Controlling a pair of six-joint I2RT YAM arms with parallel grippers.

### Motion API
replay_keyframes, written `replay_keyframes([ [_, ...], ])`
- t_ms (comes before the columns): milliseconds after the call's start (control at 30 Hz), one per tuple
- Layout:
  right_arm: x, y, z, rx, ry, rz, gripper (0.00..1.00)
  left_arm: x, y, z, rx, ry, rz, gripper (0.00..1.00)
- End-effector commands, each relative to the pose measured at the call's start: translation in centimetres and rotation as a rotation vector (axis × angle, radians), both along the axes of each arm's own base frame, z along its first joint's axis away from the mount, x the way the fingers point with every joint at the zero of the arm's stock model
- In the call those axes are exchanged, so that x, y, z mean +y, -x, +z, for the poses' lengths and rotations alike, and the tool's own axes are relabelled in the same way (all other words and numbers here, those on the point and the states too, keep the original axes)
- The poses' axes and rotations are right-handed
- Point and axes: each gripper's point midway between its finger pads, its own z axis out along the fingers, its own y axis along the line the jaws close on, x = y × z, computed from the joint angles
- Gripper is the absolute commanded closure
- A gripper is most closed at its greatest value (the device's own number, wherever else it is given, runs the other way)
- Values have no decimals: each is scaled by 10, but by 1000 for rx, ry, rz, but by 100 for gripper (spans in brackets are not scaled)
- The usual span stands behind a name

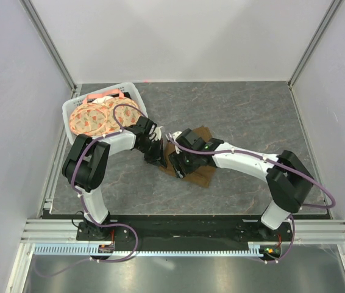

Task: Fold the napkin, place the utensils inside, and roll it up
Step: Roll the napkin with the utensil

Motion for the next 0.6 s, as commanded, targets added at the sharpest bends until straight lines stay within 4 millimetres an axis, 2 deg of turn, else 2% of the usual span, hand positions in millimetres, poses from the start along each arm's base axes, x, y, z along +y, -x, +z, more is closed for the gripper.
replay_keyframes([
  [0,15,-21,-4,-108,25,23,36,2,-4,9,-36,-2,-26,98],
  [167,35,-10,-5,-161,7,113,39,3,-5,8,-35,-6,-24,98],
  [300,44,-6,-7,-215,9,176,39,2,-5,8,-31,-1,-27,98],
  [400,41,-11,-12,-251,38,165,39,3,-5,8,-29,-3,-24,98],
  [467,36,-21,-10,-294,67,122,36,2,-5,8,-33,-3,-25,98],
  [567,40,-28,-5,-313,57,118,30,3,-5,8,-33,-6,-21,98],
])
